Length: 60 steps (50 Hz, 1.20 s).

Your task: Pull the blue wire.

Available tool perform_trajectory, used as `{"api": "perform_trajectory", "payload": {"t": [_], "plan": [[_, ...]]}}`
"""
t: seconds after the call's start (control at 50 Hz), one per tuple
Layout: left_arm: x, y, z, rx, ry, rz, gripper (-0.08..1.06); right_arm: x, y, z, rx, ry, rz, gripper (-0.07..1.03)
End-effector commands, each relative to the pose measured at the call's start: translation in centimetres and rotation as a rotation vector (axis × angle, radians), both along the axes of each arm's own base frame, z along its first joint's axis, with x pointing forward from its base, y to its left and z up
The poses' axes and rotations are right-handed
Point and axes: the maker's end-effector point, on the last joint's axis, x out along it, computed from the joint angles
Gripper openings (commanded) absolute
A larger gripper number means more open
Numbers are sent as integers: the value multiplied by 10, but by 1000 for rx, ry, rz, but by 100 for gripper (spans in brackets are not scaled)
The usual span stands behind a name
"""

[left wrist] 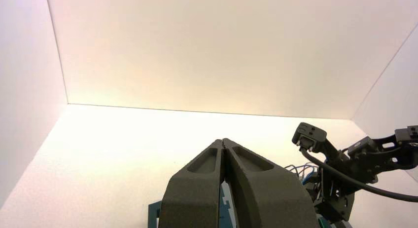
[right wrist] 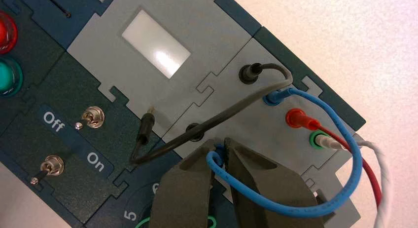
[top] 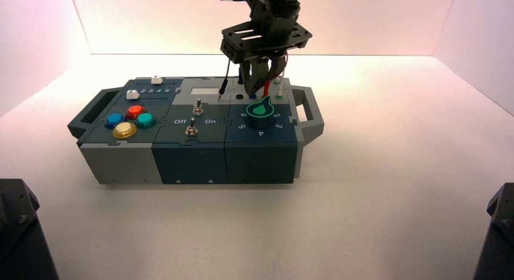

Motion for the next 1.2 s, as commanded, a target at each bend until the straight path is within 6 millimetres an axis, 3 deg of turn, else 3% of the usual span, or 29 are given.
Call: {"api": "perform_trajectory", "payload": {"t": [0.02, 0.16, 0.52, 0.7, 0.78, 0.86, 1.2], "plan": [[1, 0, 5, -5, -13, 1, -3, 9, 2, 36, 45, -53, -6, -2], [1, 0, 5, -5, -13, 3, -3, 10, 3, 49, 60, -70, -6, -2], [0, 0, 6, -6, -20, 1, -3, 8, 0, 47, 39, -56, 1, -2], [0, 0, 5, -1, -18, 2, -3, 7, -1, 60, 49, -81, 12, -2], [0, 0, 6, -2, -21, 2, -3, 6, 0, 71, 62, -93, 15, 11], [0, 0, 6, -2, -19, 2, -3, 4, -1, 80, 71, -95, 8, 35], [-1, 1, 7, 2, -29, 2, -3, -9, -6, 94, 66, -71, 14, 34]]}}
